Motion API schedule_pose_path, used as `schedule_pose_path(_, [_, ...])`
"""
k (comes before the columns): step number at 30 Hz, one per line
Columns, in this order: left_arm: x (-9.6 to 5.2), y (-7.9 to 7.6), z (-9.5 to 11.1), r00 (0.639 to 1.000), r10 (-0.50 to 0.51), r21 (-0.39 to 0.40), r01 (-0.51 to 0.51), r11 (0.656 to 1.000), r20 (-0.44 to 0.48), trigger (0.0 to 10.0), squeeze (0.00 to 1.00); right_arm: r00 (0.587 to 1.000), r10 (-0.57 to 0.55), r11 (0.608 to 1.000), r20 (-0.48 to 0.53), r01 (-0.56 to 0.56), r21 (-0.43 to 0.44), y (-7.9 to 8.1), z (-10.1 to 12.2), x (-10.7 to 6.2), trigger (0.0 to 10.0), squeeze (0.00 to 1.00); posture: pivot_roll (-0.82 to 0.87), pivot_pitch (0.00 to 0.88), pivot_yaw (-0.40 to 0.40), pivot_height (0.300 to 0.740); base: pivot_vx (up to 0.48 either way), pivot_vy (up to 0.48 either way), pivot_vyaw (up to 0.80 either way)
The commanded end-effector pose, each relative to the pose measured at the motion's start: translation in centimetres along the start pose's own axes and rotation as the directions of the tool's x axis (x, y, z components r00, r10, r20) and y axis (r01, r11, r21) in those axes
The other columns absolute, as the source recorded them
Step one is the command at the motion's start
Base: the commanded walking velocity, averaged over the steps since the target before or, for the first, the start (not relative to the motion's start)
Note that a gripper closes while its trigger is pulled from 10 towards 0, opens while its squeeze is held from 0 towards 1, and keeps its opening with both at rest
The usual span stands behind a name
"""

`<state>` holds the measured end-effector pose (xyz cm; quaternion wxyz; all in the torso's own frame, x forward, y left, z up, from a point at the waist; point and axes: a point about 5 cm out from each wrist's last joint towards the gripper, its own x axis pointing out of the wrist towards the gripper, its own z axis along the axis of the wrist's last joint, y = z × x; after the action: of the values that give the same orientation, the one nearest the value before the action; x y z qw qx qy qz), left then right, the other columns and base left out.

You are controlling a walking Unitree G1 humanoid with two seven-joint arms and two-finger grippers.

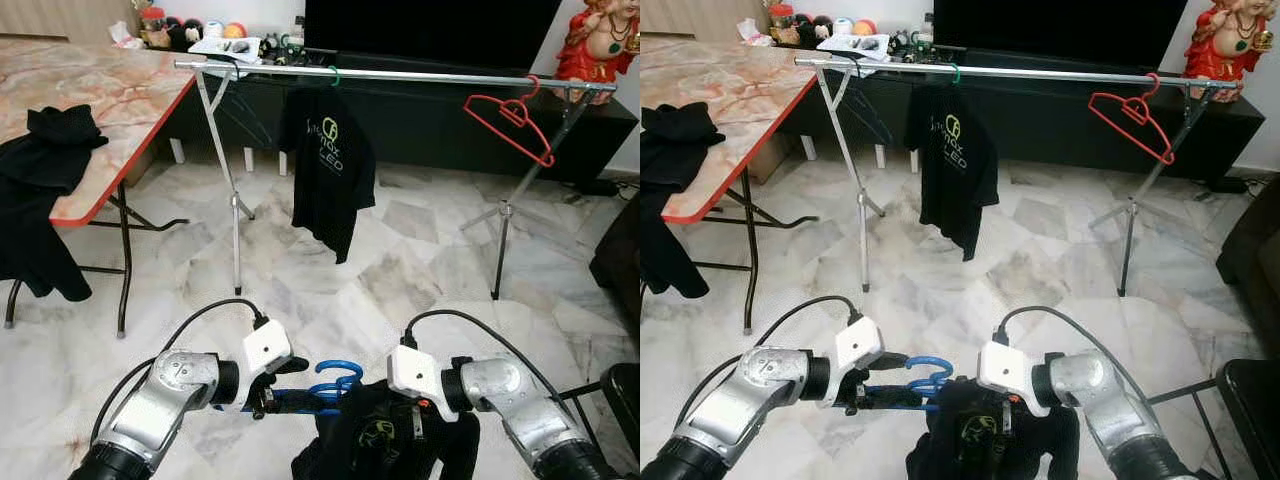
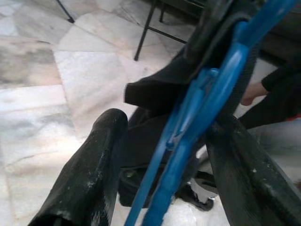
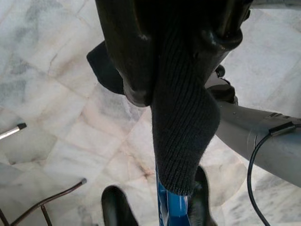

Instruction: Hang hanger

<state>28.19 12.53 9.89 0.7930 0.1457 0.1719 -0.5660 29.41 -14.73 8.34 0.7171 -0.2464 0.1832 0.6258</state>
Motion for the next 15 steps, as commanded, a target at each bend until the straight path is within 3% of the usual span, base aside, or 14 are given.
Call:
schedule_pose_path(1, [0.06,-0.49,0.11,0.999,-0.038,-0.002,0.038,0.999,-0.006,10.0,0.0,1.0,-0.007,1.0,0.03,0.008,-0.024,-0.35,0.88,-0.1,0.0,0.0,0.0,0.097,-0.058,0.721,0.0,0.0,0.0])
schedule_pose_path(13, [0.47,-0.72,0.13,0.999,-0.049,0.008,0.049,0.999,-0.016,10.0,0.0,0.999,0.017,0.999,0.049,-0.015,-0.041,-0.29,1.68,0.37,0.0,0.0,0.0,0.097,-0.06,0.721,0.0,0.0,0.0])
schedule_pose_path(14, [0.47,-0.72,0.13,0.999,-0.049,0.007,0.049,0.999,-0.016,9.5,0.0,0.999,0.018,0.999,0.05,-0.016,-0.042,-0.28,1.68,0.38,0.0,0.0,0.0,0.097,-0.06,0.721,0.0,0.0,0.0])
schedule_pose_path(15, [0.47,-0.71,0.12,0.999,-0.048,0.007,0.049,0.999,-0.015,7.1,0.0,0.999,0.018,0.999,0.05,-0.016,-0.043,-0.28,1.7,0.39,0.0,0.0,0.0,0.097,-0.06,0.721,0.0,0.0,0.0])
